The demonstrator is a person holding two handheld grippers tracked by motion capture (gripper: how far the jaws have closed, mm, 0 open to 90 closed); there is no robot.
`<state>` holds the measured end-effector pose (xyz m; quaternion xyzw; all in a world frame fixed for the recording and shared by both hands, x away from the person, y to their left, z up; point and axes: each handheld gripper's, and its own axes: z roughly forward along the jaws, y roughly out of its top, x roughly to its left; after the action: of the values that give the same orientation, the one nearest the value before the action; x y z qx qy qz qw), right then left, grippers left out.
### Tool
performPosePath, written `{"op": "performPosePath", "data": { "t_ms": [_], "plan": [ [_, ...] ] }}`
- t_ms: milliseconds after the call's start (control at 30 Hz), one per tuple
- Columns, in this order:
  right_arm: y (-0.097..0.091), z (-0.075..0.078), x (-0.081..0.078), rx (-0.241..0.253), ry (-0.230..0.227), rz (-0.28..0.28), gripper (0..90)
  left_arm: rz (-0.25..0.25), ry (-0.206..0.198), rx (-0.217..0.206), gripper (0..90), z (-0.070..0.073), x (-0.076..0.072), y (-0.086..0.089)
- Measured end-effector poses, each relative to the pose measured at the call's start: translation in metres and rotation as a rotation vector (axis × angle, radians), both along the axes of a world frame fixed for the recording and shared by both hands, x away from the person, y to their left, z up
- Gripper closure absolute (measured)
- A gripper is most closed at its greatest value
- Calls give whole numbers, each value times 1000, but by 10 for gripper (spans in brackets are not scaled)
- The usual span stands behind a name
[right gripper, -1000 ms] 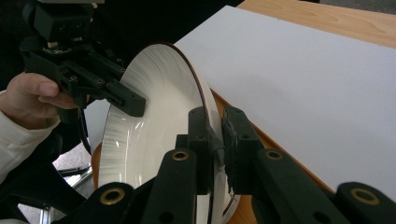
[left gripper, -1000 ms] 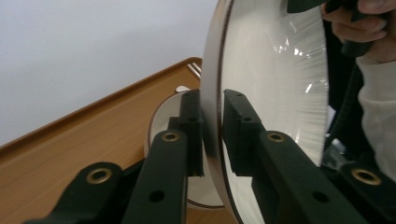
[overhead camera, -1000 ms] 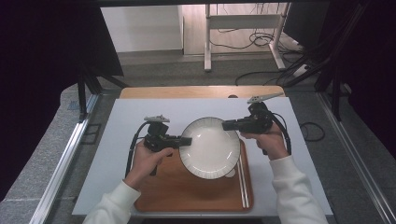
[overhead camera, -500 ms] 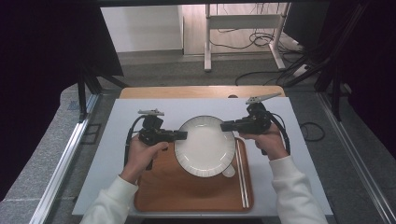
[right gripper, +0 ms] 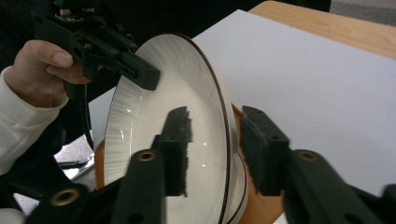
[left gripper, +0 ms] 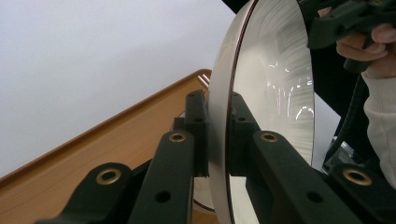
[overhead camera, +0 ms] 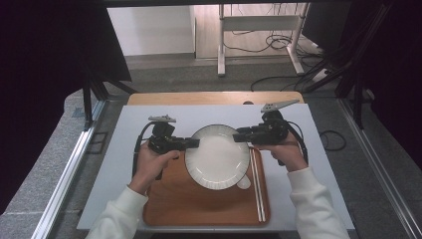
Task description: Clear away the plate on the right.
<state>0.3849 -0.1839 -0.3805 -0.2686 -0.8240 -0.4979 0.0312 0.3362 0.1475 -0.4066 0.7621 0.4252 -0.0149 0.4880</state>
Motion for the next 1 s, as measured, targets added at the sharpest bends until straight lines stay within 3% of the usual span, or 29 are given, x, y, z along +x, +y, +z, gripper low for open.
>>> {"op": "performPosePath", "data": {
  "t_ms": [167,300,400,600,833,1000],
  "plan": [
    [-10,8,-6,20,-42,-41,441,26,-2,-13,832,5,-1,13],
    [-19,12,-10,26,-59,-71,413,47,-4,-19,831,7,-3,26],
    [-25,13,-14,8,-71,-89,398,67,-34,-3,832,11,-8,36],
    [-37,13,-24,-30,-97,-109,378,98,-32,-5,832,15,-15,58],
    [-60,-2,-24,-94,-68,-157,361,146,-48,-4,832,15,-23,82],
    [-77,-15,-24,-127,-40,-197,359,159,-40,-25,832,13,-27,97]
  ]
}}
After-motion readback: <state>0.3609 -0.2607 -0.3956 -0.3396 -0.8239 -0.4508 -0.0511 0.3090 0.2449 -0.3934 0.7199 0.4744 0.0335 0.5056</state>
